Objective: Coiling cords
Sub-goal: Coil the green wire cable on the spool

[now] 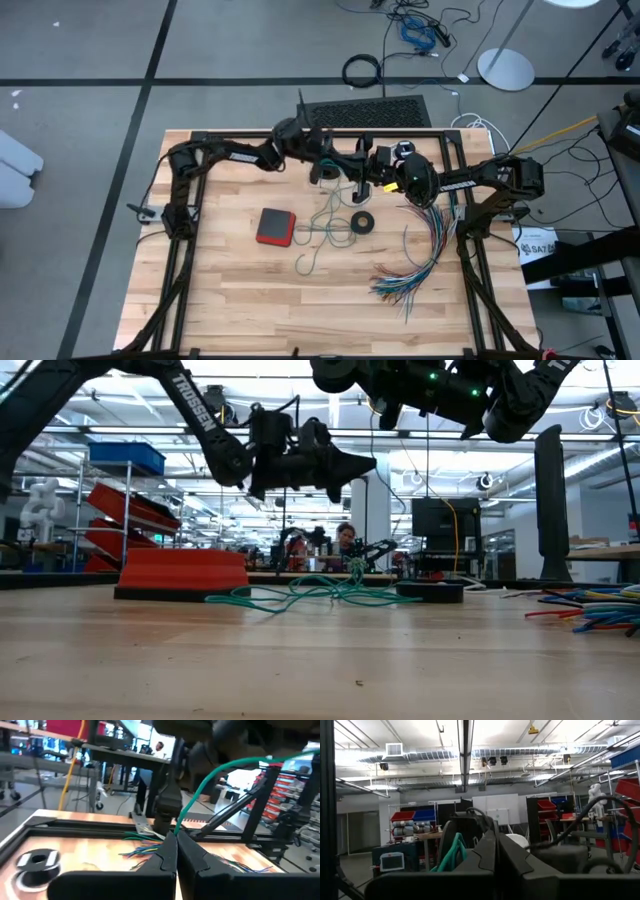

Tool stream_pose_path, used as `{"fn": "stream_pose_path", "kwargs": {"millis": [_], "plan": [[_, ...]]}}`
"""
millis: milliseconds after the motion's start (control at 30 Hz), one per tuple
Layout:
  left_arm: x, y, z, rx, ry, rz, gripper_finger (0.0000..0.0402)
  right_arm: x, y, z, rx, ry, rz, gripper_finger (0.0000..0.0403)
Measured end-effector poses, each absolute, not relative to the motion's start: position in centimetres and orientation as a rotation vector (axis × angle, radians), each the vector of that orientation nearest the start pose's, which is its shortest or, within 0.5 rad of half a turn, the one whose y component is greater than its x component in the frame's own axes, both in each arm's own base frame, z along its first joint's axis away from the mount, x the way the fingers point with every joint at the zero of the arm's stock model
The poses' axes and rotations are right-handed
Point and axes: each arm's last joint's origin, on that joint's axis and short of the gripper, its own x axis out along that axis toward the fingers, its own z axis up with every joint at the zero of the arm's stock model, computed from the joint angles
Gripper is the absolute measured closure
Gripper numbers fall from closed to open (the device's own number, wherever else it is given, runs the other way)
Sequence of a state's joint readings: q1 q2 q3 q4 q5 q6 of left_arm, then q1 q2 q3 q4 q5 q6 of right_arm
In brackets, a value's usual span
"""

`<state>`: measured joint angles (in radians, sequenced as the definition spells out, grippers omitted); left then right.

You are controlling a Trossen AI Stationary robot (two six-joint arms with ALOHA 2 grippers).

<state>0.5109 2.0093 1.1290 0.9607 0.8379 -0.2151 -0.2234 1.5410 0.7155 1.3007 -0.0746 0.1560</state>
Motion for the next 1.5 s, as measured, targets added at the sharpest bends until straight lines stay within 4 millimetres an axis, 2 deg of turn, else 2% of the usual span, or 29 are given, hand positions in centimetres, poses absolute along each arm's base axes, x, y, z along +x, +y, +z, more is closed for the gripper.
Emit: {"fn": "stream_pose_path", "kwargs": {"millis": [267,467,667,1067,1300,1500], "plan": [[35.0,20.8,21.4,-0.129,0.108,-0.24,0.0401,29.8,-6.7,27.4,0.07,-0.415,-0.167,0.0403],[32.9,21.8,23.7,-0.068,0.105,-0.136,0.0401,29.0,-6.6,28.2,0.019,-0.331,-0.262,0.0403],[31.4,22.8,24.2,-0.059,0.156,-0.056,0.0401,28.6,-6.2,28.2,-0.025,-0.224,-0.361,0.0403],[31.3,22.8,23.5,-0.063,0.22,-0.031,0.0401,27.8,-5.7,28.3,-0.177,-0.086,-0.594,0.0403],[31.1,23.1,23.5,-0.069,0.221,-0.015,0.0402,27.7,-5.8,27.4,-0.208,0.027,-0.63,0.0403],[31.0,23.0,23.8,-0.066,0.217,-0.018,0.0402,27.4,-6.1,26.3,-0.236,0.168,-0.745,0.0403]]}}
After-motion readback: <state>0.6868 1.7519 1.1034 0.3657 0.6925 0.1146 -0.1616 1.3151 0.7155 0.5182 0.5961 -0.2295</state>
